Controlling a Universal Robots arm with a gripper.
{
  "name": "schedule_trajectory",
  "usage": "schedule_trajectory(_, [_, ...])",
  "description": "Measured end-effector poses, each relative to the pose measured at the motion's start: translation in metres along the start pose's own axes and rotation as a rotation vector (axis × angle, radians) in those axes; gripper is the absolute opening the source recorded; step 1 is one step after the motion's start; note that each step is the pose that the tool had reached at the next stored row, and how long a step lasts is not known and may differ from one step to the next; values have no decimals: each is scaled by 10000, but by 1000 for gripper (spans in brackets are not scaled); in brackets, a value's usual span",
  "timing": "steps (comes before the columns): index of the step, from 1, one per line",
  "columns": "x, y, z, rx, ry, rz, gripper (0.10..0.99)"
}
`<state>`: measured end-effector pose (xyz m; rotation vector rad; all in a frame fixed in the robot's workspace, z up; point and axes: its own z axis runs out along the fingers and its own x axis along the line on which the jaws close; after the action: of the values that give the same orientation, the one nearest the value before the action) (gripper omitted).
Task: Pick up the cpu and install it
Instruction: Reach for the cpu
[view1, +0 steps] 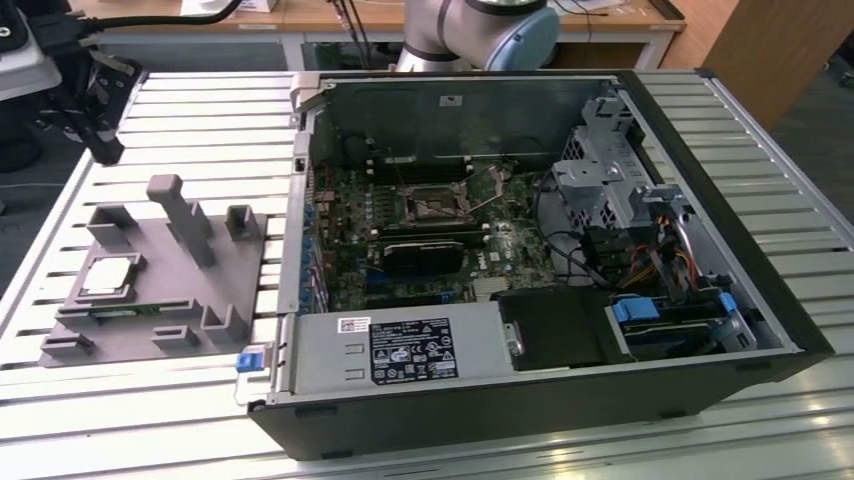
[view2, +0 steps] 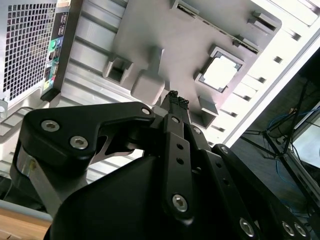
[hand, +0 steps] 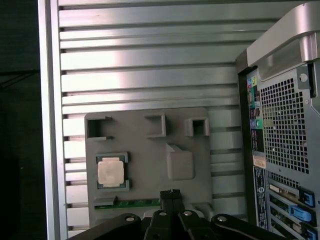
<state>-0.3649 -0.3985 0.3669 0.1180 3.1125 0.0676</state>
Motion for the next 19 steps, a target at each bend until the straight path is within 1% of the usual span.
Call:
schedule_trajectory(12, [149, -12, 21, 0, 1, -1, 106])
schedule_trajectory(15, [253, -21, 27, 0, 1, -1, 106])
schedule_trajectory(19, [415, -33, 33, -1, 0, 0, 106])
